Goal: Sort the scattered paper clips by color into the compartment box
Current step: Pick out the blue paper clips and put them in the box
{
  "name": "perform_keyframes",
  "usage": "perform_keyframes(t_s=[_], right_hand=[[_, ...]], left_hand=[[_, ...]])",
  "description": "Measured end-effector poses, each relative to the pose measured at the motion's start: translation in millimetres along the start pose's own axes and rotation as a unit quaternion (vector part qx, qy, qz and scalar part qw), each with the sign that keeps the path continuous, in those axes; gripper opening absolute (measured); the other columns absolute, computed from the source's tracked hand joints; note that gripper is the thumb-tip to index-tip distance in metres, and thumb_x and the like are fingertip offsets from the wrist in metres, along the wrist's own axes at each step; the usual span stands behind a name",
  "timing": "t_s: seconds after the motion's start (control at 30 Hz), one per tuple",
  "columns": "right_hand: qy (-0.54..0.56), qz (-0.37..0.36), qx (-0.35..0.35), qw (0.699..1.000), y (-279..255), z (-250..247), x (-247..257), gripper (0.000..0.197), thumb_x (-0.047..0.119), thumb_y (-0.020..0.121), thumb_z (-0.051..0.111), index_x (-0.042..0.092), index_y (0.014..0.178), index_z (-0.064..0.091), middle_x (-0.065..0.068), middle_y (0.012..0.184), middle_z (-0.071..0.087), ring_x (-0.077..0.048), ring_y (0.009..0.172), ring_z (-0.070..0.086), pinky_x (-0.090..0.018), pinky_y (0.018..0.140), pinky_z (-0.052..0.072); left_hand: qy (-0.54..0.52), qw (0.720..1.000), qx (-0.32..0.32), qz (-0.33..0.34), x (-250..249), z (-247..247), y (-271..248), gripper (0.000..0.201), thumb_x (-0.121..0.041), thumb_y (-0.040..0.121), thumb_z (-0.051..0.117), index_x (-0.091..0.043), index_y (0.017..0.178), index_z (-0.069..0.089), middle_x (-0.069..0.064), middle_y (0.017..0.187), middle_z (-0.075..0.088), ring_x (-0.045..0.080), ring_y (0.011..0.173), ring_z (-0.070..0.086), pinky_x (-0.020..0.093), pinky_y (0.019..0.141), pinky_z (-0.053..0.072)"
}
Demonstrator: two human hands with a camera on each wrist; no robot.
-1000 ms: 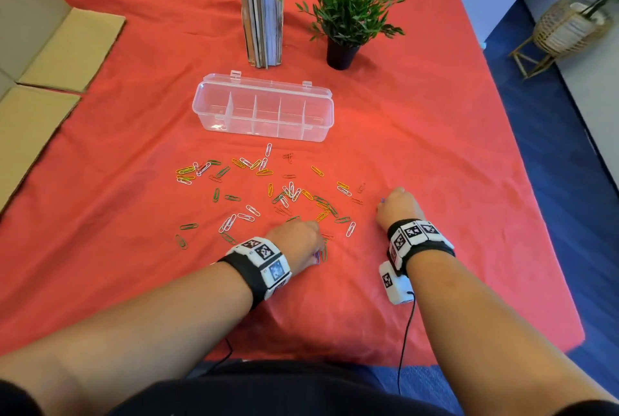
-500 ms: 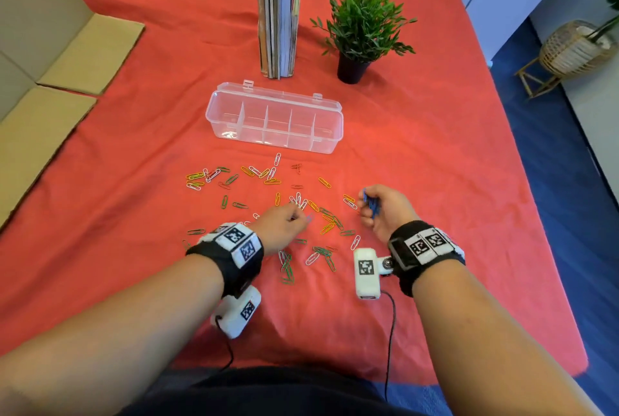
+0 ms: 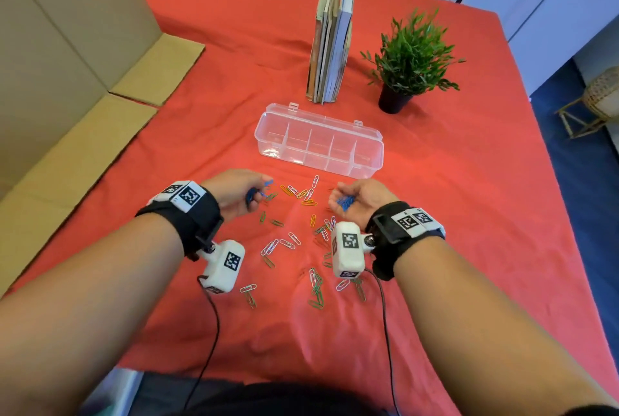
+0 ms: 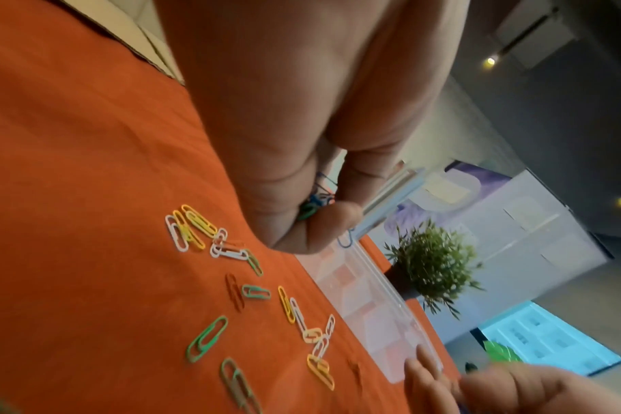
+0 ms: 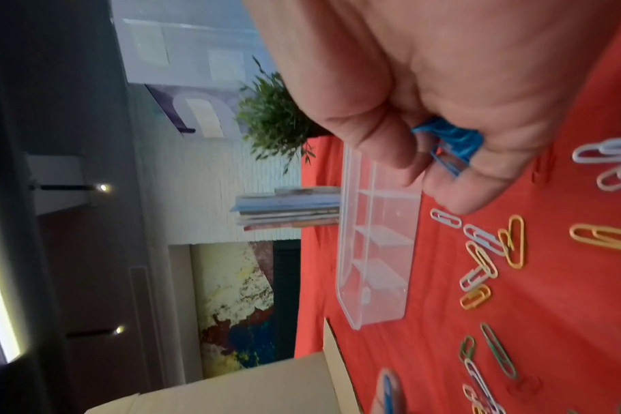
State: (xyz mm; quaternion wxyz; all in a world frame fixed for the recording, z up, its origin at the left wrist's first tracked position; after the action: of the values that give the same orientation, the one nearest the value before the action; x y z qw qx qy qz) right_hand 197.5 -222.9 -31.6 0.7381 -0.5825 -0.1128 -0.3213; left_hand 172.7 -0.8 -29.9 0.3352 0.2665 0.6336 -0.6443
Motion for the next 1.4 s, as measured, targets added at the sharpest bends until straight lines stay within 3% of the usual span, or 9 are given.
perform_keyframes(t_s=[0.27,0.43,0.5,0.63,0.83,1.1,1.2,1.3,1.4], right_hand=[[-0.013,0.034,0.017,0.999,7,39,-12,0.023,-0.007,0.084,0.030,0.002,0.085,0.051,-0.010,0.074,0.048,-0.017,0.062,0.046,-0.030,0.061,0.045],[-0.037,0.011,0.028,0.999,10,42,-6,0.033,-0.015,0.085,0.023,0.000,0.088,0.052,-0.012,0.079,0.049,-0.019,0.065,0.047,-0.031,0.065,0.045],[-0.081,-0.028,0.031,0.996,12,44,1,0.032,-0.016,0.088,0.024,-0.002,0.096,0.052,-0.013,0.081,0.050,-0.019,0.068,0.050,-0.029,0.065,0.047],[-0.148,-0.056,0.038,0.987,16,43,2,0.027,-0.016,0.090,0.033,0.002,0.090,0.053,-0.013,0.086,0.052,-0.020,0.072,0.056,-0.026,0.062,0.051],[-0.214,-0.101,0.039,0.971,25,61,16,0.024,-0.015,0.090,0.037,-0.001,0.104,0.051,-0.012,0.088,0.053,-0.018,0.073,0.058,-0.020,0.059,0.055],[-0.291,-0.197,0.023,0.936,46,123,55,0.026,-0.018,0.087,0.032,0.000,0.094,0.049,-0.009,0.073,0.048,-0.018,0.061,0.051,-0.020,0.051,0.047],[-0.360,-0.256,0.007,0.897,57,156,70,0.030,-0.011,0.086,0.036,0.000,0.108,0.053,-0.006,0.079,0.053,-0.017,0.066,0.052,-0.027,0.064,0.051],[-0.500,-0.246,0.008,0.831,69,177,73,0.045,-0.001,0.087,0.043,0.003,0.131,0.049,-0.017,0.122,0.059,-0.030,0.108,0.059,-0.043,0.097,0.049],[-0.561,-0.280,-0.055,0.777,66,170,85,0.044,-0.003,0.083,0.045,0.006,0.125,0.057,-0.016,0.123,0.060,-0.035,0.120,0.055,-0.045,0.099,0.047]], left_hand=[[0.054,0.994,-0.066,0.065,-59,-18,42,0.024,0.001,0.085,0.042,-0.016,0.070,0.050,0.004,0.061,0.041,0.008,0.045,0.035,0.011,0.035,0.026],[0.153,0.969,-0.120,0.150,-101,-7,71,0.022,-0.017,0.086,0.057,-0.023,0.065,0.053,0.014,0.074,0.063,0.028,0.063,0.050,0.029,0.058,0.036],[0.190,0.955,-0.152,0.169,-109,-4,79,0.016,-0.021,0.086,0.060,-0.023,0.071,0.055,0.020,0.110,0.068,0.036,0.082,0.061,0.028,0.063,0.038],[0.228,0.944,-0.157,0.182,-114,4,90,0.017,-0.017,0.089,0.051,-0.017,0.103,0.062,0.014,0.104,0.065,0.027,0.080,0.056,0.029,0.067,0.040],[0.284,0.937,-0.127,0.158,-112,3,89,0.041,-0.010,0.084,0.054,-0.014,0.125,0.057,0.010,0.132,0.058,0.025,0.118,0.056,0.029,0.096,0.042],[0.229,0.942,-0.152,0.192,-111,-23,77,0.039,0.004,0.085,0.040,-0.004,0.115,0.063,0.018,0.116,0.066,0.032,0.101,0.063,0.028,0.081,0.046],[0.212,0.947,-0.167,0.174,-106,-40,67,0.037,-0.001,0.087,0.038,-0.005,0.112,0.065,0.012,0.089,0.066,0.024,0.069,0.055,0.032,0.063,0.045],[0.245,0.947,-0.136,0.158,-99,-47,63,0.040,-0.001,0.089,0.040,-0.009,0.122,0.060,0.018,0.121,0.062,0.032,0.112,0.057,0.040,0.097,0.043],[0.277,0.938,-0.150,0.145,-96,-52,62,0.037,-0.004,0.092,0.037,-0.006,0.121,0.060,0.022,0.126,0.059,0.036,0.117,0.055,0.036,0.094,0.043]])
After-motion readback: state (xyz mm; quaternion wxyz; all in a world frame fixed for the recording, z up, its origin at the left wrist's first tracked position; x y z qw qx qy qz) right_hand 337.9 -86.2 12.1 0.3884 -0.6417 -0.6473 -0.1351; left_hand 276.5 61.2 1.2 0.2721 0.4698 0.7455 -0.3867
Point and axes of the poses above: each hand's wrist, its own y-axis towards the middle knuckle, its own z-axis out of the palm, x = y × z, the point moved 7 cm from there along y, towards the middle knuckle
